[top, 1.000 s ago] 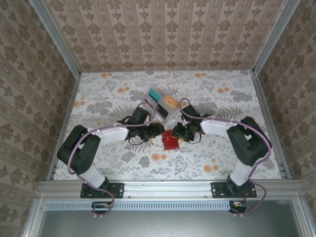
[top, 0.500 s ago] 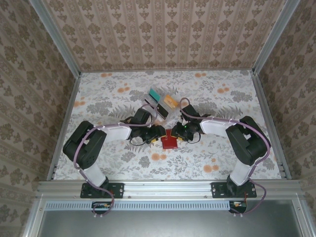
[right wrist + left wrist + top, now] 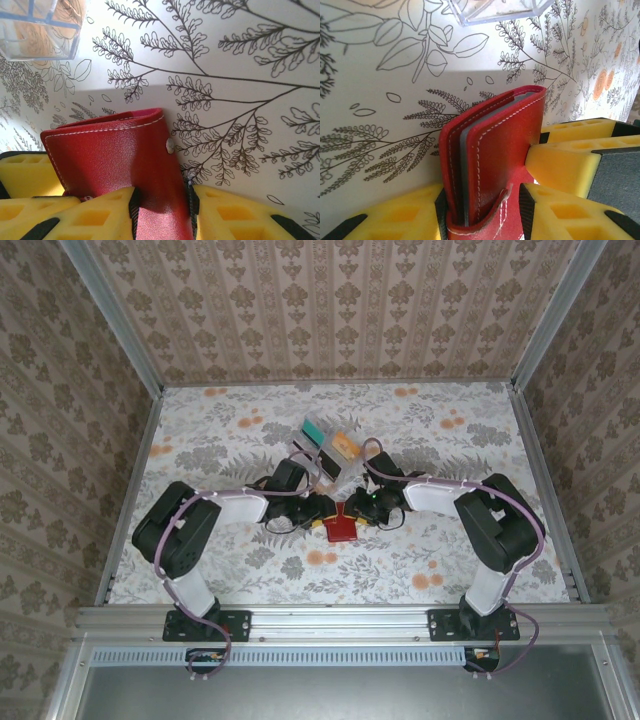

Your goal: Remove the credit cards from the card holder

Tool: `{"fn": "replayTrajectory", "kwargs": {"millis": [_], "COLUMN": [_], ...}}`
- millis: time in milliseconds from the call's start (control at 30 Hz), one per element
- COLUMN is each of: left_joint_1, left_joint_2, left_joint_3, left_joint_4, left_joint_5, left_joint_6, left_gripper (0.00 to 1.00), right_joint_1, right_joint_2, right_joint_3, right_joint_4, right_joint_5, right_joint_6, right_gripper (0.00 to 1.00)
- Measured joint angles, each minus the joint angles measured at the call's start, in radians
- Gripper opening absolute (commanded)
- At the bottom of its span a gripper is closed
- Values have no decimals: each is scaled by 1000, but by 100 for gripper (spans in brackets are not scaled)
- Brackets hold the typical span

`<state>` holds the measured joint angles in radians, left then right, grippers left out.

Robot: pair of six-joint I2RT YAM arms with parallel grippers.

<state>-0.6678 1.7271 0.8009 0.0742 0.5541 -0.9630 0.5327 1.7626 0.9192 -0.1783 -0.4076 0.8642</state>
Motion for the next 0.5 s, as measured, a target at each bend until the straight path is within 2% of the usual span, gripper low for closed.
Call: {"fn": "replayTrajectory", "kwargs": {"millis": [100,200,367,500], "left_joint_1": [2,8,14,15], "left_joint_2": [0,-1,-57,-132], "left_joint_3": [0,-1,-3,25], "left_joint_4": [2,3,-32,-210], "left_joint_5": [0,2,-16,-91], "left_joint_6": [-8,-10,17,96], "left_gripper": [31,22,15,15], "right_joint_1": [0,0,5,5], "right_joint_2": [0,0,-24,-85], "right_joint_3": [0,4,9,30], "right_joint_4": [1,-3,-14,-53], "right_joint_5": [-2,-3,24,97], "right_joint_6": [0,-5,-57,-102], "right_gripper": [37,43,57,69]}}
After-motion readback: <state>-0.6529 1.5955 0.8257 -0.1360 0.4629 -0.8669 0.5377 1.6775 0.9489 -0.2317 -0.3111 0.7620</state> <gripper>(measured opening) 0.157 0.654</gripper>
